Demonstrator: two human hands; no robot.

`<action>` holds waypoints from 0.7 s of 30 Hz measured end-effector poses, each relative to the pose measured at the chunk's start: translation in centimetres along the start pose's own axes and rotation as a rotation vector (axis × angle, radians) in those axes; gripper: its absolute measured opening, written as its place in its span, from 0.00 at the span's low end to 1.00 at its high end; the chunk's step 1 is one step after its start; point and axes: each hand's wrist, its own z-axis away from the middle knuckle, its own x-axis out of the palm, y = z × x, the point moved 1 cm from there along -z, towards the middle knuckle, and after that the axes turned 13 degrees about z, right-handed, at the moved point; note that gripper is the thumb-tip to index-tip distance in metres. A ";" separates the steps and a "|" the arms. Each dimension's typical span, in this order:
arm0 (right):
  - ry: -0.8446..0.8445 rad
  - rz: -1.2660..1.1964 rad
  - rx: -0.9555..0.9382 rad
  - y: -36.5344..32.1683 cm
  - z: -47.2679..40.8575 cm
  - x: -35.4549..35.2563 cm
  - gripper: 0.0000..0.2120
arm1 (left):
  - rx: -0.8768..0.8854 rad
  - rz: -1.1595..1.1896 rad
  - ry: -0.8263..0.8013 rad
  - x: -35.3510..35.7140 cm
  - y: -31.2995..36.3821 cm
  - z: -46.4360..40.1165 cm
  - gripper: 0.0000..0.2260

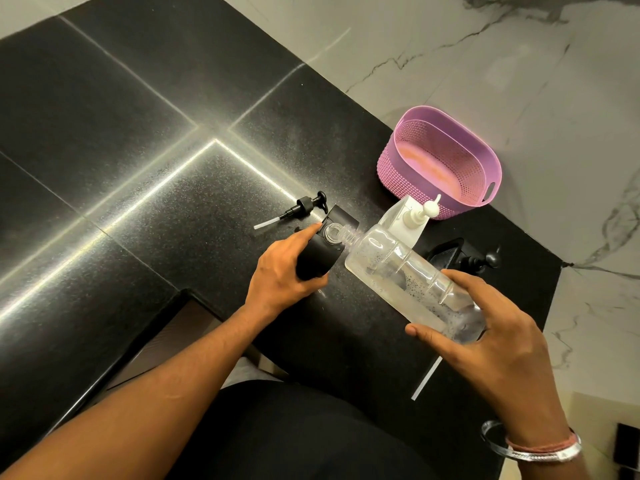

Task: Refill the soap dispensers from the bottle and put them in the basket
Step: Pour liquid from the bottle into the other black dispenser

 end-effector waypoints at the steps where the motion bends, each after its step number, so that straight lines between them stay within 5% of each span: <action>1: 0.002 0.001 0.000 0.0 0.0 0.0 0.41 | 0.000 0.000 -0.001 0.0 0.0 0.0 0.40; 21: 0.003 0.006 0.001 -0.1 0.1 -0.1 0.41 | 0.004 -0.009 0.004 0.0 0.1 0.0 0.40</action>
